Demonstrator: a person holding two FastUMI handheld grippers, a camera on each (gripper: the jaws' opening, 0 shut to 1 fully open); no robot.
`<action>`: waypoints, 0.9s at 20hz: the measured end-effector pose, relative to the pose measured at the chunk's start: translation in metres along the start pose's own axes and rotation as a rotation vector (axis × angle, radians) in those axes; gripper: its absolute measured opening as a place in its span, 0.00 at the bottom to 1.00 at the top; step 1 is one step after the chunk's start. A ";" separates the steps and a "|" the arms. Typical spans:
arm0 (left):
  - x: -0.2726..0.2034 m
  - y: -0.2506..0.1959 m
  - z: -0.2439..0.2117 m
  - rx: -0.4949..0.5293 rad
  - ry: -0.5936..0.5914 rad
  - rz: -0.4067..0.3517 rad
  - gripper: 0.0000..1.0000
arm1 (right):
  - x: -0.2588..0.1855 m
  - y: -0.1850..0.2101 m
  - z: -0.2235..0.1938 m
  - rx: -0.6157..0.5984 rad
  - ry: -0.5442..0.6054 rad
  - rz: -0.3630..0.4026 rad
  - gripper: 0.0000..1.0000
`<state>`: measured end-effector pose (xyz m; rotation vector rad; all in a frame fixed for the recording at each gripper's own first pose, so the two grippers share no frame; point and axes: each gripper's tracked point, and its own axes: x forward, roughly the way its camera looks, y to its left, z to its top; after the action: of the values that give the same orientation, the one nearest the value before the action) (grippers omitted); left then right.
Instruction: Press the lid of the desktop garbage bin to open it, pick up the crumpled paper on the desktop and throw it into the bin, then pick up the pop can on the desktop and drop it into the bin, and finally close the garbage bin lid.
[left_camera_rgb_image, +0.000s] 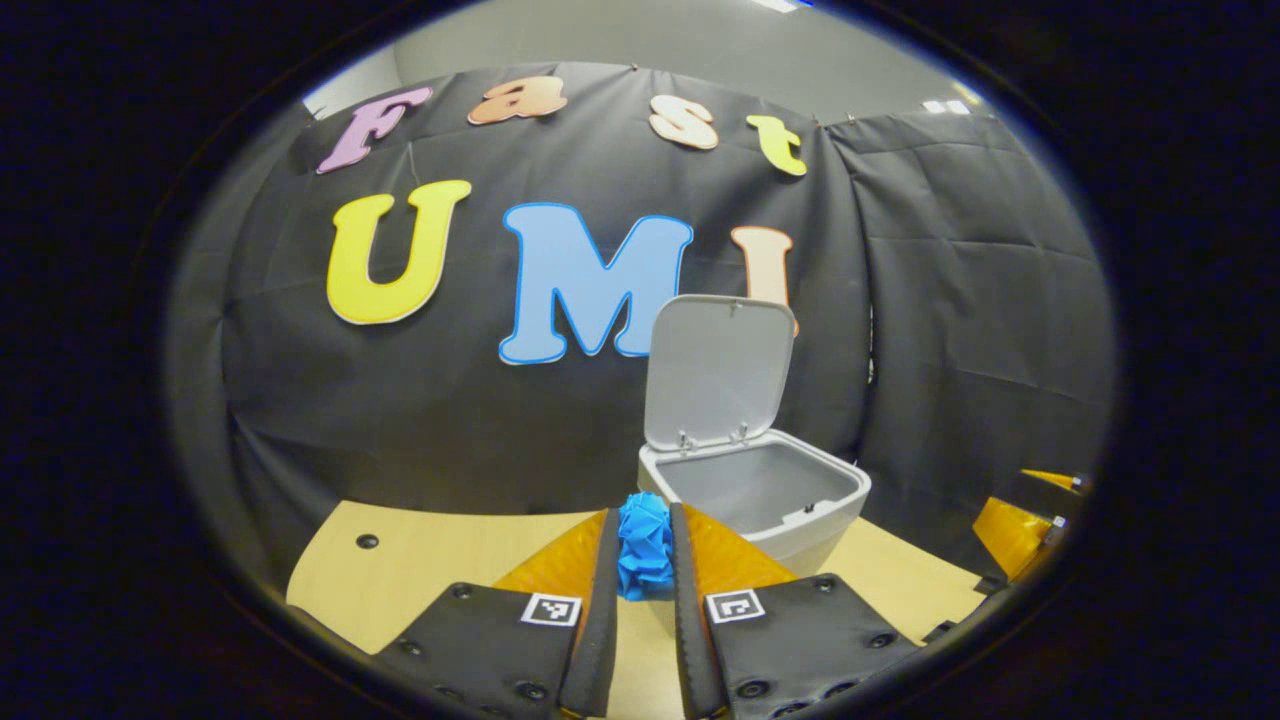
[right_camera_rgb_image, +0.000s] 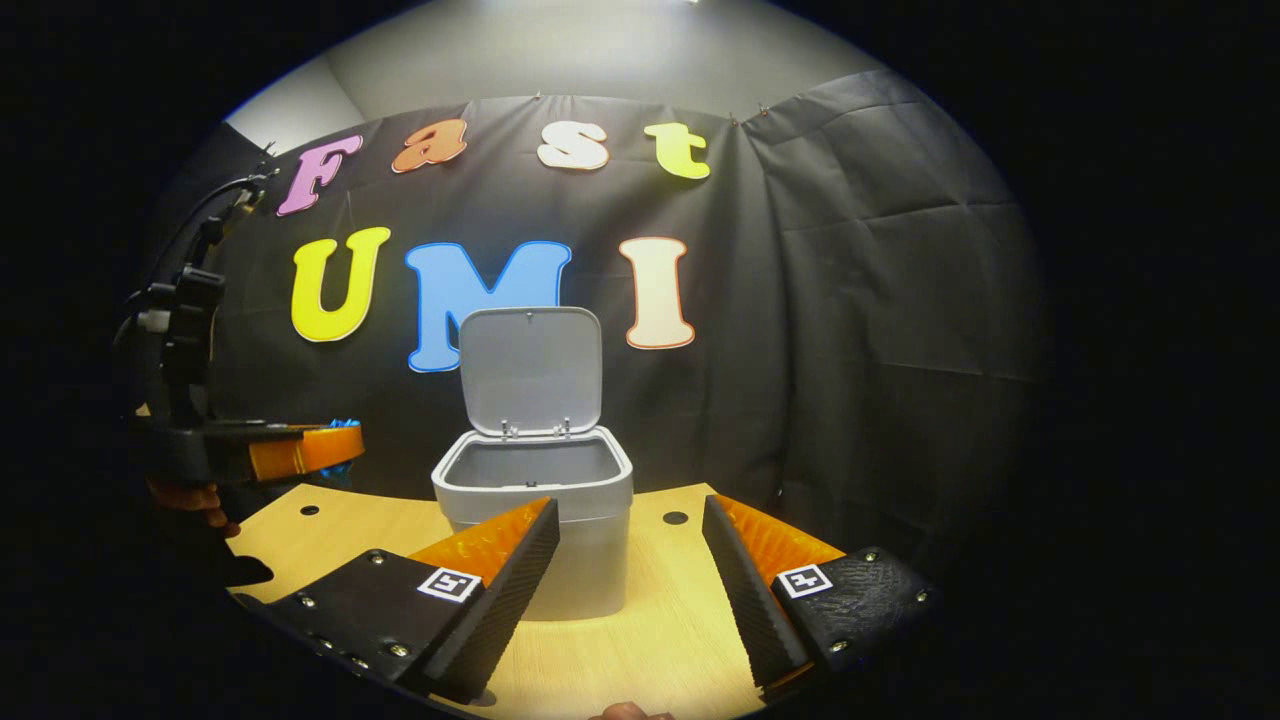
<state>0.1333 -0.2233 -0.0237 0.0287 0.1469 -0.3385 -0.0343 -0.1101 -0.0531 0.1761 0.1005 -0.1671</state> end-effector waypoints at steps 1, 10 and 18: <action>0.011 -0.008 0.006 0.006 -0.013 -0.011 0.33 | 0.001 -0.003 0.000 -0.001 0.001 -0.007 0.92; 0.096 -0.068 0.011 0.043 -0.043 -0.107 0.34 | -0.002 -0.027 -0.001 -0.006 0.000 -0.072 0.92; 0.139 -0.092 -0.021 0.046 0.012 -0.153 0.35 | -0.006 -0.025 -0.002 -0.012 0.007 -0.085 0.93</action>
<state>0.2295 -0.3546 -0.0653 0.0648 0.1540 -0.4941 -0.0450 -0.1330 -0.0586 0.1606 0.1163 -0.2505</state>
